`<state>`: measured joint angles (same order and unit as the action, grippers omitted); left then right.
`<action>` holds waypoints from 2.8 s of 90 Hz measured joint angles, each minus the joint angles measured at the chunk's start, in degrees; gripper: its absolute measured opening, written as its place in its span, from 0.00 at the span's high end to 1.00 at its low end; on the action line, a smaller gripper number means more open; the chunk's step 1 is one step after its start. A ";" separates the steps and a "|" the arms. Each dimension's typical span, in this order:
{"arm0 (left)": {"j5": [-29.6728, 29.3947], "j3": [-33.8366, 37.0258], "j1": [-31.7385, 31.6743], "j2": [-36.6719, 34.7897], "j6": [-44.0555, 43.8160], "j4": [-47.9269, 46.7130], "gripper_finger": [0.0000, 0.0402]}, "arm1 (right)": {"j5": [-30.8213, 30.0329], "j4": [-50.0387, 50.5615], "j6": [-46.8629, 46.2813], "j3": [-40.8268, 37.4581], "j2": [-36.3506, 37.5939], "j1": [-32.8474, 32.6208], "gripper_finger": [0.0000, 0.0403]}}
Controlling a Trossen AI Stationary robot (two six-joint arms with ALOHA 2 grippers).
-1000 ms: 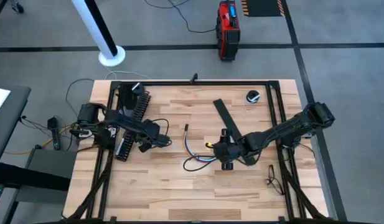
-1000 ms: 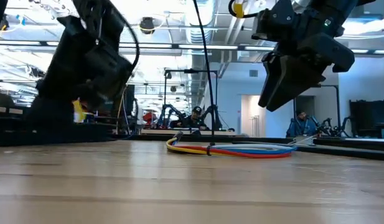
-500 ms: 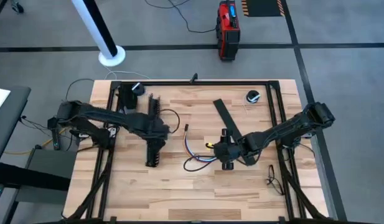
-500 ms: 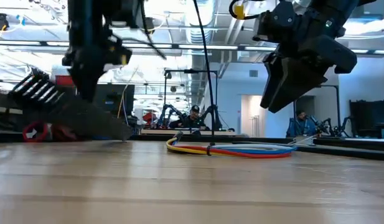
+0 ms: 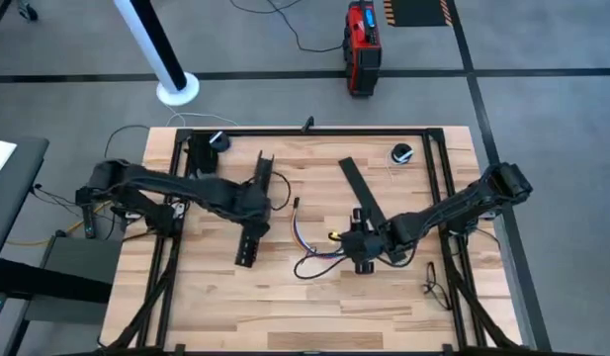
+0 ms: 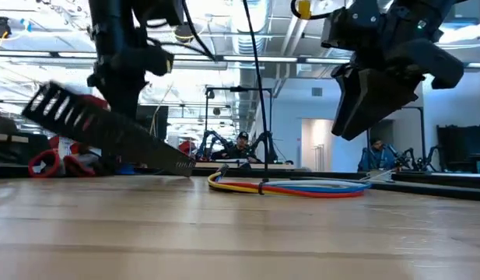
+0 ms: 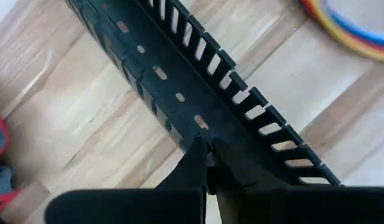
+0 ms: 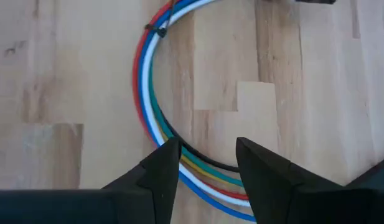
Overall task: Ziptie cables
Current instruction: Put the zip tied cable into the black cable duct
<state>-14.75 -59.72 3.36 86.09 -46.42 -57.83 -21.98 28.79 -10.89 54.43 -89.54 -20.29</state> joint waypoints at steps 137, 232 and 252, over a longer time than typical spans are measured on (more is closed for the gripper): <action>-5.03 -7.30 -5.75 5.98 48.33 9.23 1.00 | 7.19 0.35 -13.26 0.37 0.00 -0.75 0.75; -9.08 -5.95 -31.04 15.07 57.77 21.75 1.00 | 7.15 -0.11 -14.66 0.37 0.00 0.19 0.76; -3.89 -5.95 -32.52 4.79 54.57 14.84 1.00 | 7.15 1.56 -13.87 0.37 0.00 1.48 0.76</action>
<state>-18.64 -65.67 -29.17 90.87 8.15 -42.99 -14.83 30.35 -24.75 54.81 -89.54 -18.81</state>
